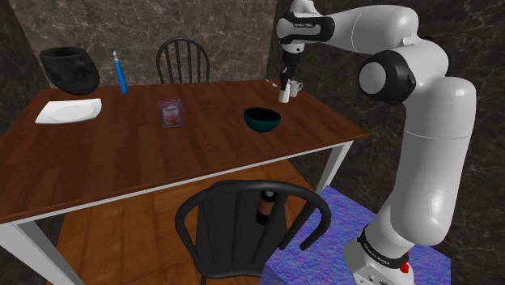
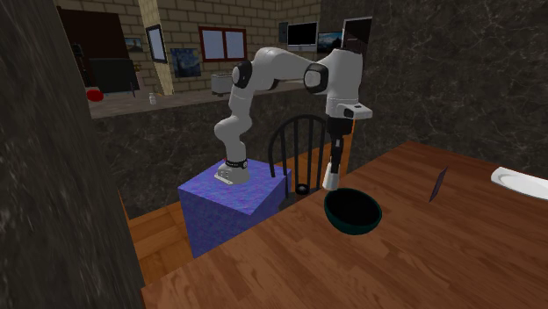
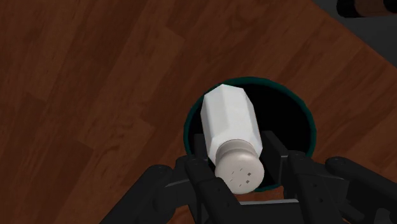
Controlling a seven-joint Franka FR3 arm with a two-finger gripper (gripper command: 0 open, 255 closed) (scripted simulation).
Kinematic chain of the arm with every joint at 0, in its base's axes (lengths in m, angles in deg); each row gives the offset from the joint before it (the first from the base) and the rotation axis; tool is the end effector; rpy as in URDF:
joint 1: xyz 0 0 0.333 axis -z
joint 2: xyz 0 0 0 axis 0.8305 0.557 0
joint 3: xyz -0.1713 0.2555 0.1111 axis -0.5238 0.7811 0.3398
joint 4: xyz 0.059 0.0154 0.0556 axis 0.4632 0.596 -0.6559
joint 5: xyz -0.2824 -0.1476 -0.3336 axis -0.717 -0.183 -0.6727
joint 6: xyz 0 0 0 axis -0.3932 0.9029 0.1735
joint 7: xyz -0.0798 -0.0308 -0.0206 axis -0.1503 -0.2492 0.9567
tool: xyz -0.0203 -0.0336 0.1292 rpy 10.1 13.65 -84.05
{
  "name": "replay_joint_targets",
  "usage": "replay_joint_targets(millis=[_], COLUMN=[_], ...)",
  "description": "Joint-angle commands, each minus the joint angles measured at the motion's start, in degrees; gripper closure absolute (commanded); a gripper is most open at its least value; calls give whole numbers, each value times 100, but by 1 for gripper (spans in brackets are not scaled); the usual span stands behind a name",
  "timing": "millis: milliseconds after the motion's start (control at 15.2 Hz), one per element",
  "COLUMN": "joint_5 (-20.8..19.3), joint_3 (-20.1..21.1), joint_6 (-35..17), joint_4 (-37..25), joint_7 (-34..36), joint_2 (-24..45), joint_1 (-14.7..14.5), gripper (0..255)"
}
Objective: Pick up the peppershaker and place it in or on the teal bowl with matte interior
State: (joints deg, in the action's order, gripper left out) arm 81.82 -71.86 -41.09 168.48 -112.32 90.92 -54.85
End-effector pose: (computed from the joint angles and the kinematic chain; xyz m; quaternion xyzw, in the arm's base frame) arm 0.6772 -0.3043 0.5094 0.9933 0.1038 0.0148 0.0487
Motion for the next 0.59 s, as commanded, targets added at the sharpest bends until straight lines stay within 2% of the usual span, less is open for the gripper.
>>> replay_joint_targets(millis=[0,330,528], joint_5=[104,316,287], joint_3=[78,269,264], joint_6=[231,851,560], joint_4=[-536,-1962,-1579], joint_7=[159,594,597], joint_2=[329,1170,1082], joint_1=[-16,-35,-108], gripper=[255,255,255])
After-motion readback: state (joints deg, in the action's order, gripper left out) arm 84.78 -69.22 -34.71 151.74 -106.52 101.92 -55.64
